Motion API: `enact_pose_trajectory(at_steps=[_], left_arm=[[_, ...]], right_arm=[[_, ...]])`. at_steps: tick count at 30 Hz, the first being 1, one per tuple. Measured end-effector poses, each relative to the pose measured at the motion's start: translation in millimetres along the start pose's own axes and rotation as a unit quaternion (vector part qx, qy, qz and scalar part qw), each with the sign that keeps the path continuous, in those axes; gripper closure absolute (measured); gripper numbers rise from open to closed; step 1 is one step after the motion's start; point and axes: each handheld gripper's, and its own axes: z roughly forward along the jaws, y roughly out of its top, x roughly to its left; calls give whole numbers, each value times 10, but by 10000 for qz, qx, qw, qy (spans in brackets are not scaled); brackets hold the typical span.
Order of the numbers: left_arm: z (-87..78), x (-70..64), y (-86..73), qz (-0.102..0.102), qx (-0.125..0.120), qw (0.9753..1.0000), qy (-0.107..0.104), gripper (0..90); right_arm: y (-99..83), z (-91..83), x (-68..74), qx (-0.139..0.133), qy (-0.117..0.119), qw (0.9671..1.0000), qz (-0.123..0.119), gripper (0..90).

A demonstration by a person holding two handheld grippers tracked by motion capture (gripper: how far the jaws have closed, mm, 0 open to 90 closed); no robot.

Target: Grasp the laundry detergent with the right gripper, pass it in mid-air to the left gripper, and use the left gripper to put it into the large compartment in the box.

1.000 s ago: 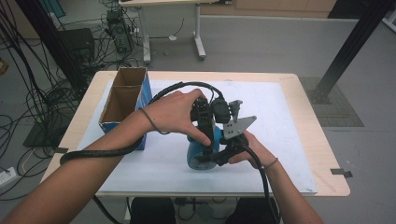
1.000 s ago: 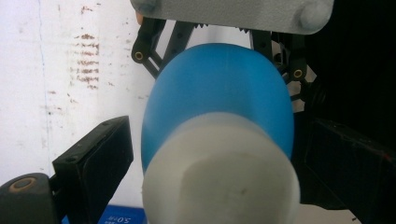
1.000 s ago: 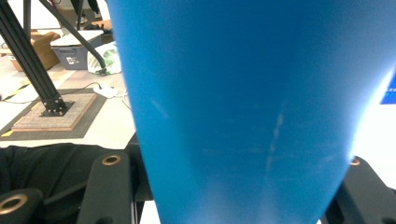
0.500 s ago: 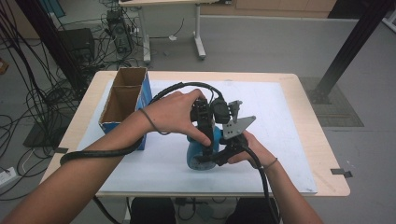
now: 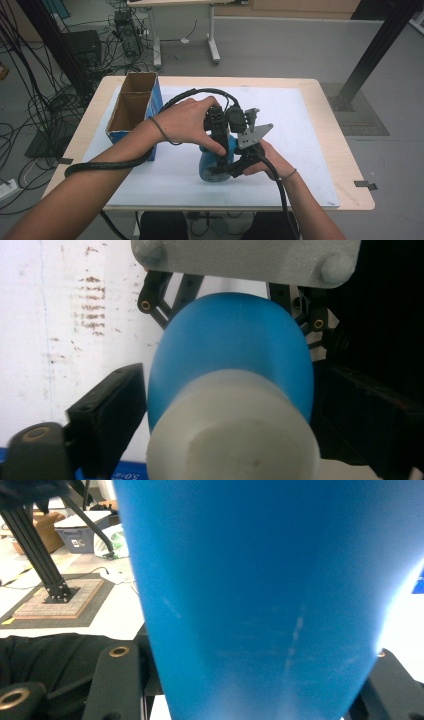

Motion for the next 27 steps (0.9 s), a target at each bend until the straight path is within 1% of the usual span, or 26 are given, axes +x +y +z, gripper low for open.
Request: enact_pose_trajectory(at_steps=[1,3,9,14,17,18,19,20,23,27], left_arm=[[3,-3,3,-3,16,10000,16,138],[11,-10,7,-16,39,10000,50,161],[27,-23,23,0,73,9999,84,197],[32,-30,43,46,96,9999,84,269],[33,-23,43,49,89,9999,80,286],[34,-17,46,47,100,9999,70,311],[35,-16,42,20,84,9999,77,308],[36,-9,41,30,89,9999,59,344],[36,3,38,28,99,9999,46,368],[40,2,37,22,110,9999,46,371]], right_arm=[[-1,2,0,-9,14,10000,23,427],[10,3,3,17,-2,10000,-5,427],[16,4,4,5,1,10000,-18,427],[26,8,7,21,17,10000,-8,427],[28,5,6,24,11,10000,-26,427],[29,4,7,18,8,10000,-37,427],[29,4,6,14,10,10000,-39,427],[30,3,8,9,7,10000,-42,427],[29,8,10,11,8,10000,-48,427],[31,16,7,19,14,10000,-61,427]])
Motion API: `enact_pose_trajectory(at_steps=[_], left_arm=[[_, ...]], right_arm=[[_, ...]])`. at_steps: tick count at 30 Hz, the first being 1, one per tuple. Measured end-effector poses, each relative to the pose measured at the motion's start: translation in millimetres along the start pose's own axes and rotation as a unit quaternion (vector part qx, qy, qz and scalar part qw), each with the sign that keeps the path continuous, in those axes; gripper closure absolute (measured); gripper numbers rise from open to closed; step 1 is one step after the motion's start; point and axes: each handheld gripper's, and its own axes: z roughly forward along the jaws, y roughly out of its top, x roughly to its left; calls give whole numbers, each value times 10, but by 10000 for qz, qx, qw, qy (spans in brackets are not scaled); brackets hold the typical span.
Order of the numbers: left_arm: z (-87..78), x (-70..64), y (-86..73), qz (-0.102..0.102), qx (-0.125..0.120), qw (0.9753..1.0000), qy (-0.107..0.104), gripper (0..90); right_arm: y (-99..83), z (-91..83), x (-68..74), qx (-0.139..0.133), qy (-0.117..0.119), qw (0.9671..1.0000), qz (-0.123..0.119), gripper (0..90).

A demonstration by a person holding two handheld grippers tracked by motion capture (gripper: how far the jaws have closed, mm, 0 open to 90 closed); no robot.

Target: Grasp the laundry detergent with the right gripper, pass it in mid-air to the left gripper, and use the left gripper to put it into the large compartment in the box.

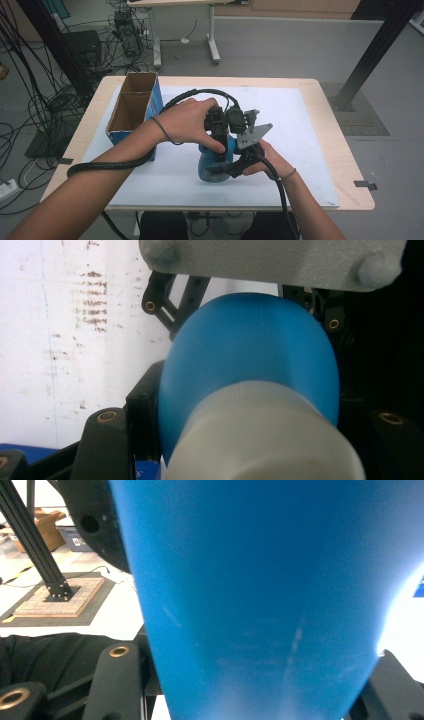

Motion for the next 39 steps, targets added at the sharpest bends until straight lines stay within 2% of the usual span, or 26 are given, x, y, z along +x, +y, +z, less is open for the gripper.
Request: enact_pose_trajectory(at_steps=[14,39], left_arm=[[-3,-1,-40,-61,-102,9999,14,371],[-8,-1,-55,-124,-103,9999,38,370]], right_arm=[[-4,-15,-2,-14,-16,10000,5,427],[6,-3,-20,-1,-6,10000,-13,427]])
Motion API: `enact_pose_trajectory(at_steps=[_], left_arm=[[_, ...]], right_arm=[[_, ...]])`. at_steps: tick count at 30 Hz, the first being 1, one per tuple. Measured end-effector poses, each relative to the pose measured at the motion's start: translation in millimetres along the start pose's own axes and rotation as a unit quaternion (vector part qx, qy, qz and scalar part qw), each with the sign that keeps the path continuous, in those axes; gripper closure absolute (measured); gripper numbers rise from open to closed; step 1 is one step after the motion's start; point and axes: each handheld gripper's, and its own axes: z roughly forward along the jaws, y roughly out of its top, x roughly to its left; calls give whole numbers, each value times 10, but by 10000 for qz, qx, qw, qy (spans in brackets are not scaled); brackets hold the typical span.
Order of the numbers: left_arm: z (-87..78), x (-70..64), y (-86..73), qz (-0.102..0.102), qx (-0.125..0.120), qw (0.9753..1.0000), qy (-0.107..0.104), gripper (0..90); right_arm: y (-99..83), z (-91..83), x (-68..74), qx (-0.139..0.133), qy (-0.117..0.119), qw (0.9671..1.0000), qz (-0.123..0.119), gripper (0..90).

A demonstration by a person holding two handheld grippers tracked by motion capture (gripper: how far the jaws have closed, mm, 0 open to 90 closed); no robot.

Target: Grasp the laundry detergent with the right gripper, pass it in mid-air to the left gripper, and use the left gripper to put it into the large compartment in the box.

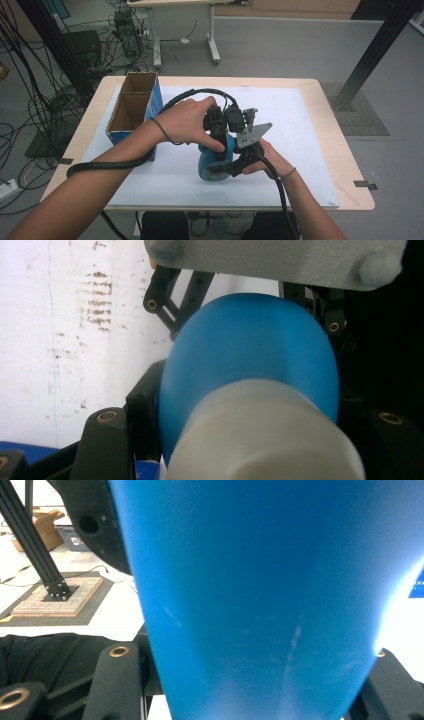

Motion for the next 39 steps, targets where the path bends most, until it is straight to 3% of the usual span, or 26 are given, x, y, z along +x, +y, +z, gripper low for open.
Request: enact_pose_trajectory(at_steps=[39], left_arm=[[-35,-33,-33,-52,-61,10000,29,370]], right_arm=[[11,-10,18,-43,-6,10000,-39,426]])
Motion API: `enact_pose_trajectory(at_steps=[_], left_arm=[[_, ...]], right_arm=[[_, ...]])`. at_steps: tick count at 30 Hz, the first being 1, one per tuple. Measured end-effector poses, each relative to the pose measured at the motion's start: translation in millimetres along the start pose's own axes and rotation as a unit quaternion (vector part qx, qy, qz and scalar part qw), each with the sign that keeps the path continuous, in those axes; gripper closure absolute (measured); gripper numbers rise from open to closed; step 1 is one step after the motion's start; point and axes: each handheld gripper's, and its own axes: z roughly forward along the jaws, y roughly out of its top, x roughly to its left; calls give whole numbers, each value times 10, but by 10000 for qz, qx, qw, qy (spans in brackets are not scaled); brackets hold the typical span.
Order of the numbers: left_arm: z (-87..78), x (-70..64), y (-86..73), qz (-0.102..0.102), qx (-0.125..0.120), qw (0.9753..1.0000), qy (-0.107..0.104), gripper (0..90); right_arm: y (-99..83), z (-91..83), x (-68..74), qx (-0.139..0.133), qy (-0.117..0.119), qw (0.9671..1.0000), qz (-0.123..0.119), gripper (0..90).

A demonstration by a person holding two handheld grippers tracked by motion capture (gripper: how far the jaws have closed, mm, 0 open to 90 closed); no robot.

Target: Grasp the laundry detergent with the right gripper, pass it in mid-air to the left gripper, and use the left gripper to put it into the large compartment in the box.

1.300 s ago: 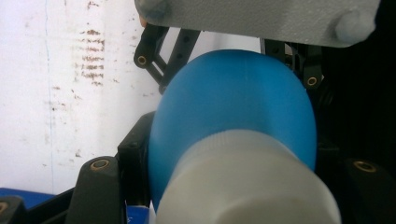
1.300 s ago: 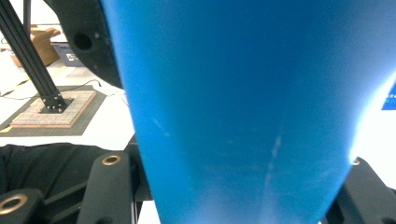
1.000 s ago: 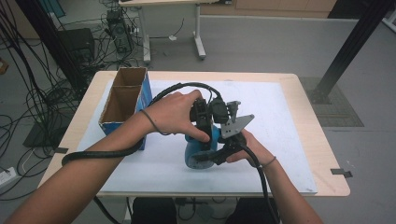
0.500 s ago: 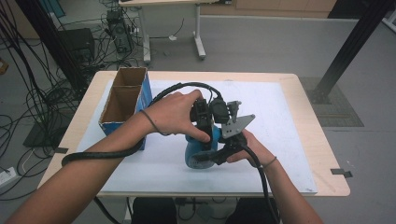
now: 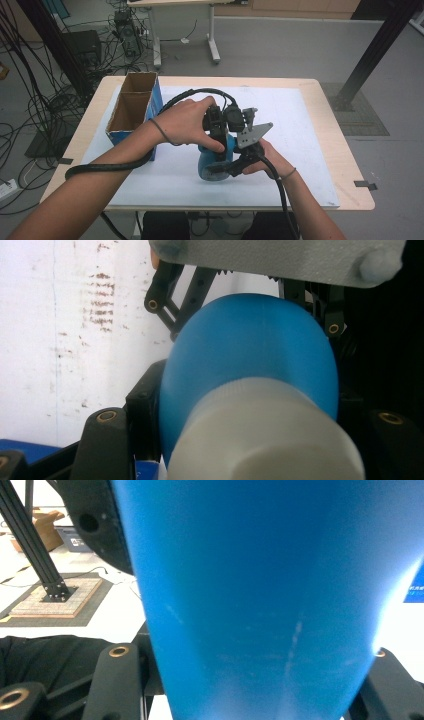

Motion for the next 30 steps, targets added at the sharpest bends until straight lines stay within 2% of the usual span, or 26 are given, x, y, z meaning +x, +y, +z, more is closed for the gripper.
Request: enact_pose_trajectory(at_steps=[30], left_arm=[[21,13,5,6,27,10000,-1,370]], right_arm=[[-10,13,-10,6,-7,10000,0,426]])
